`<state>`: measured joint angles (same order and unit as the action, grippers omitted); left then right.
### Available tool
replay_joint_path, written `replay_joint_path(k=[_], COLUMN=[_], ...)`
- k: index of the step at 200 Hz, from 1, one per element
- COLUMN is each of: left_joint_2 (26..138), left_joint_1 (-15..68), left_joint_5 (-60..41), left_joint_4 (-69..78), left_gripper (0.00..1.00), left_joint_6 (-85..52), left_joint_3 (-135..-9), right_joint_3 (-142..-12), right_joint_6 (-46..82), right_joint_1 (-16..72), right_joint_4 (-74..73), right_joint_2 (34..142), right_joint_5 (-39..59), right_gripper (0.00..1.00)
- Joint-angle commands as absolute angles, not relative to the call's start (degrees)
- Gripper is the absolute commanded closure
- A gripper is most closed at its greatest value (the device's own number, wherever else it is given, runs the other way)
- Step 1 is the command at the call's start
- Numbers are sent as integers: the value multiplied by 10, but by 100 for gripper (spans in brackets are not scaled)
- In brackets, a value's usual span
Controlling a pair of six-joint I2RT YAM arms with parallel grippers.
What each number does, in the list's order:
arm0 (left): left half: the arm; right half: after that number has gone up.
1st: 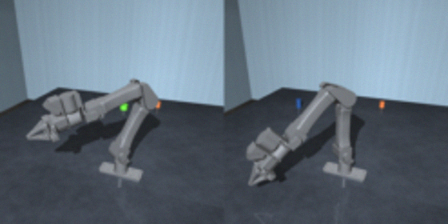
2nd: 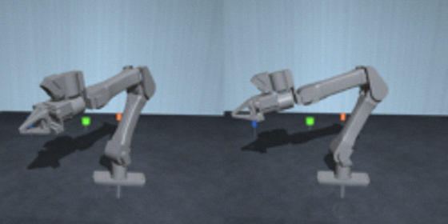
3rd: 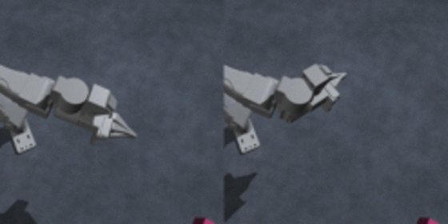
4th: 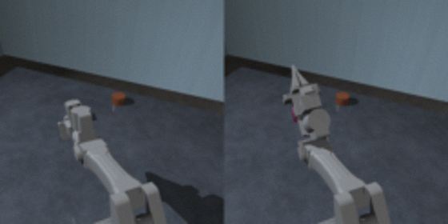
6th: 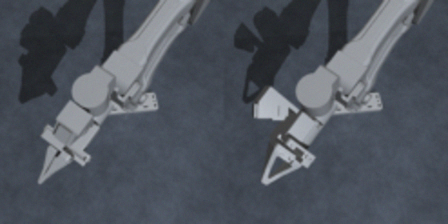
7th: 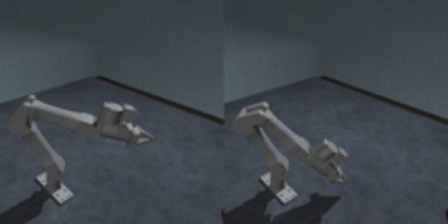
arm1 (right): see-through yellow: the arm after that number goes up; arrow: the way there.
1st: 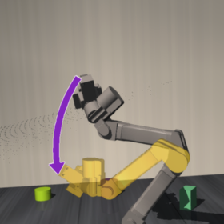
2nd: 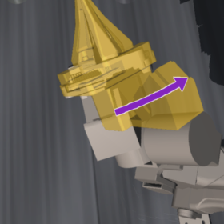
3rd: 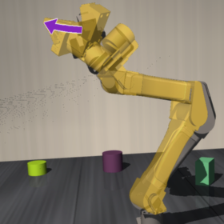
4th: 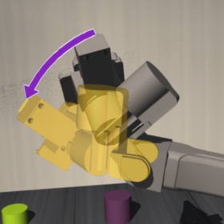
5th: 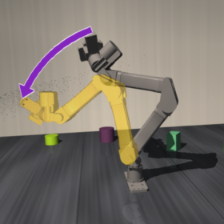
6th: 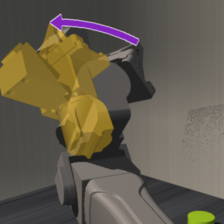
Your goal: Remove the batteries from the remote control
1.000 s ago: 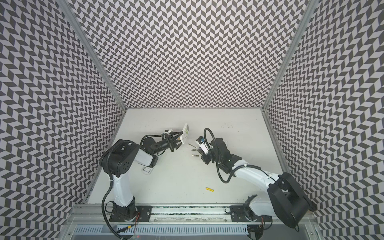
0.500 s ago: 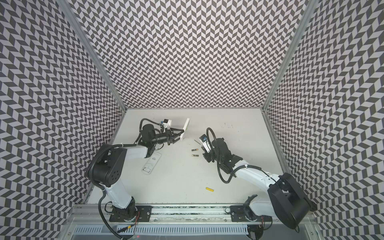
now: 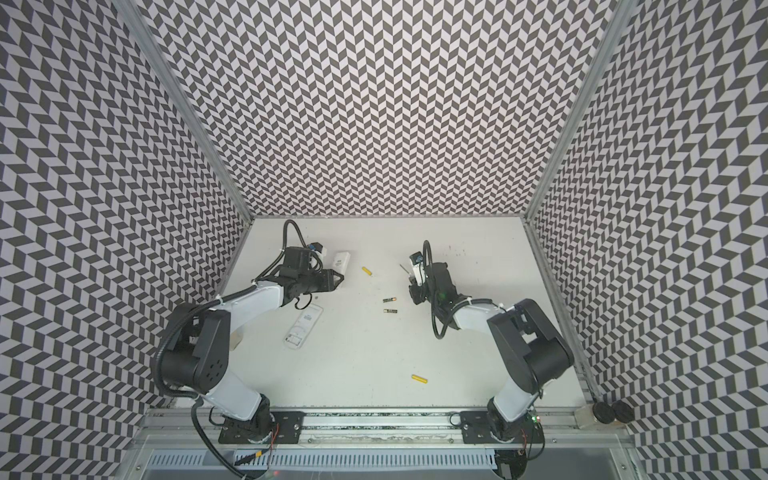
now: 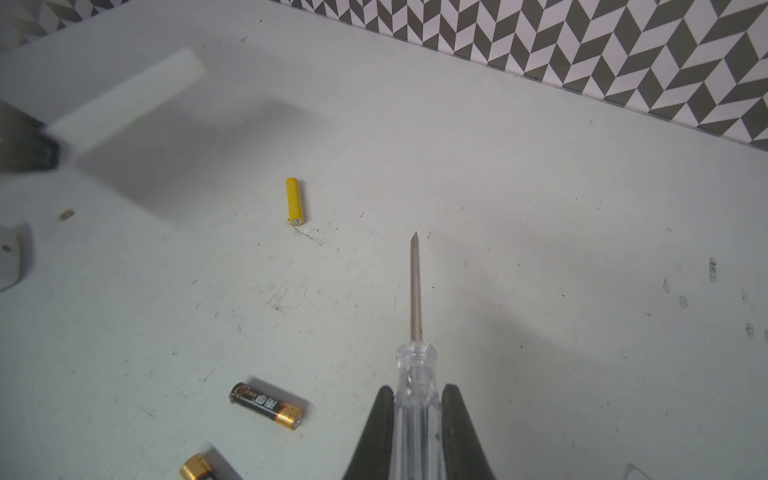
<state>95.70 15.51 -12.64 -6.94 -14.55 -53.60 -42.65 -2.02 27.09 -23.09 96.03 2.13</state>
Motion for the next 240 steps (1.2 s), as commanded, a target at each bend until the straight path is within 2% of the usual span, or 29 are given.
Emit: replay_joint_path(k=[1, 18, 53, 65, 75, 80, 84, 92, 96, 113, 118, 125, 135, 191, 240], left_joint_2=[1000, 1017, 1028, 1027, 1018, 1009, 1001, 984, 974, 929, 913, 888, 851, 787, 794], left_joint_1=[174, 172, 173, 174, 174, 174, 172, 168, 164, 140, 128, 112, 88, -10, -18], left_joint_5=[-51, -38, -37, -31, -26, -23, -20, -16, -14, -9, -8, -10, -18, -79, -96], left_joint_4=[-97, -95, -81, -87, -92, -93, -94, -93, -91, -68, -51, -19, 45, 285, 446], left_gripper=[100, 96, 74, 63, 47, 43, 35, 31, 19, 14, 14, 13, 1, 0, 0], left_joint_6=[-117, -128, -127, -123, -118, -115, -112, -105, -102, -82, -73, -58, -33, 47, 60], left_joint_3=[-566, -558, -541, -553, -561, -563, -564, -565, -564, -551, -542, -522, -483, -347, -249], right_joint_3=[-421, -418, -406, -401, -399, -399, -399, -396, -394, -386, -385, -383, -380, -353, -296], right_joint_6=[31, 39, 47, 47, 44, 43, 42, 40, 38, 34, 30, 25, 17, -10, -35], right_joint_1=[264, 264, 264, 264, 262, 262, 261, 258, 257, 249, 246, 241, 230, 168, 134], right_joint_4=[-303, -310, -319, -324, -323, -320, -319, -319, -319, -326, -326, -327, -332, -391, -474], right_joint_2=[983, 999, 989, 976, 965, 958, 952, 936, 928, 892, 882, 867, 848, 797, 809], right_joint_5=[18, 19, 4, -10, -17, -22, -24, -27, -29, -45, -50, -57, -69, -113, -143], right_gripper=[90, 84, 60, 52, 47, 44, 43, 40, 36, 27, 20, 15, 12, 0, 1])
